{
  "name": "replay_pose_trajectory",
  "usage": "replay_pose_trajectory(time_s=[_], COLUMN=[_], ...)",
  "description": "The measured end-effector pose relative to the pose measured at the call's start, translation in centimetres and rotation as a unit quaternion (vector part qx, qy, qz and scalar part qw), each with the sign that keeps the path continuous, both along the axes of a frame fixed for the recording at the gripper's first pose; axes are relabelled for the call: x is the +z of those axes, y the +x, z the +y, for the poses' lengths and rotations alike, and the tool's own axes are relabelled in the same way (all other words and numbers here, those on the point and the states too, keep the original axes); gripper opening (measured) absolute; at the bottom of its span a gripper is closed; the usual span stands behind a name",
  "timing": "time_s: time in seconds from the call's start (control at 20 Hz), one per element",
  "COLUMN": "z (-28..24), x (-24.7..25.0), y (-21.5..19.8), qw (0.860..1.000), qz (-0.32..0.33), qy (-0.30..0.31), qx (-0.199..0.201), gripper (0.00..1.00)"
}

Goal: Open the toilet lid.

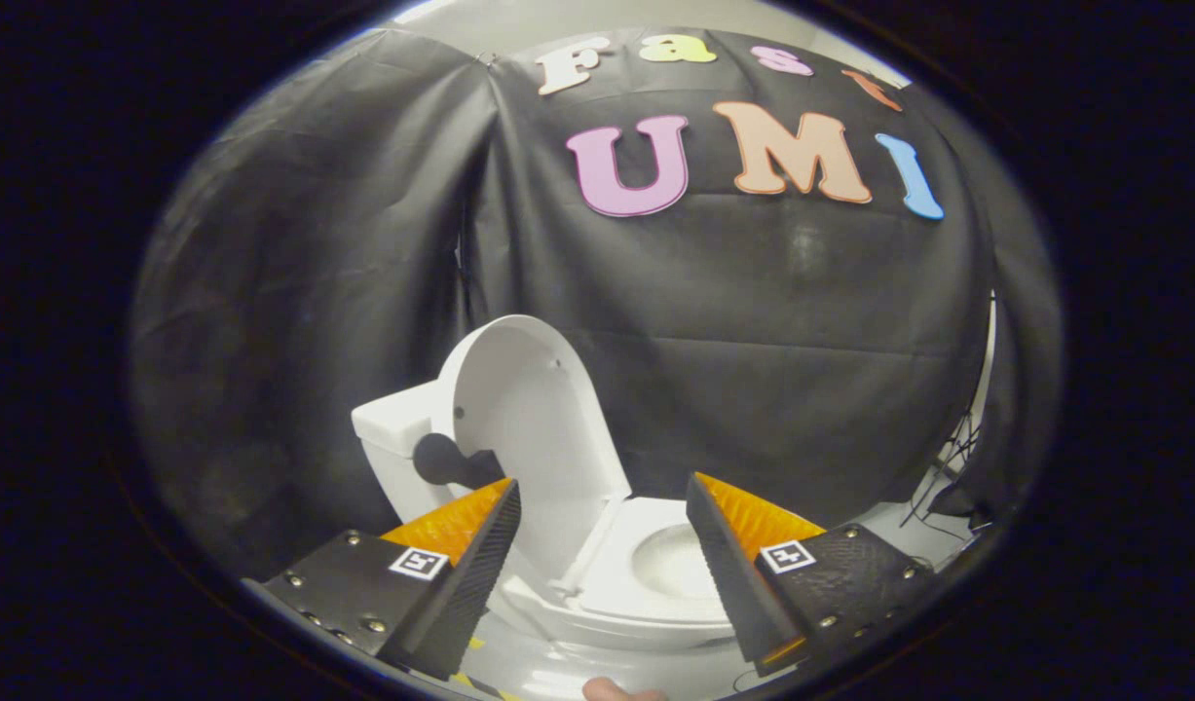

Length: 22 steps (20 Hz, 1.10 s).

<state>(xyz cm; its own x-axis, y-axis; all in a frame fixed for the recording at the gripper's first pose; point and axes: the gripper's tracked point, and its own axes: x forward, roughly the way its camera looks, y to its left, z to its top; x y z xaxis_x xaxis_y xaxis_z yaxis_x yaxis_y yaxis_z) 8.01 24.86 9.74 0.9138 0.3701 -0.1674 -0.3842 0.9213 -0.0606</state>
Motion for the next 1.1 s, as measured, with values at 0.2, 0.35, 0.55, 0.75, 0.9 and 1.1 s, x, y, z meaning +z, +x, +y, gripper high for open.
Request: replay_pose_trajectory(time_s=[0.2, 0.35, 0.55, 0.75, 0.9, 1.1], z=[-4.6, -8.2, -11.8, -12.6, -12.2, -10.7], x=[3.0, 5.6, 7.1, 6.5, 6.4, 6.2], y=[0.4, 0.4, 1.1, 1.7, 1.8, 1.5], qw=[0.997, 0.991, 0.985, 0.984, 0.985, 0.987], qz=[-0.057, -0.11, -0.137, -0.116, -0.115, -0.115], qy=[0.033, 0.057, 0.074, 0.096, 0.097, 0.09], qx=[-0.027, -0.046, -0.08, -0.091, -0.087, -0.07], gripper=[1.0, 1.0, 1.0, 1.0, 1.0, 1.0])
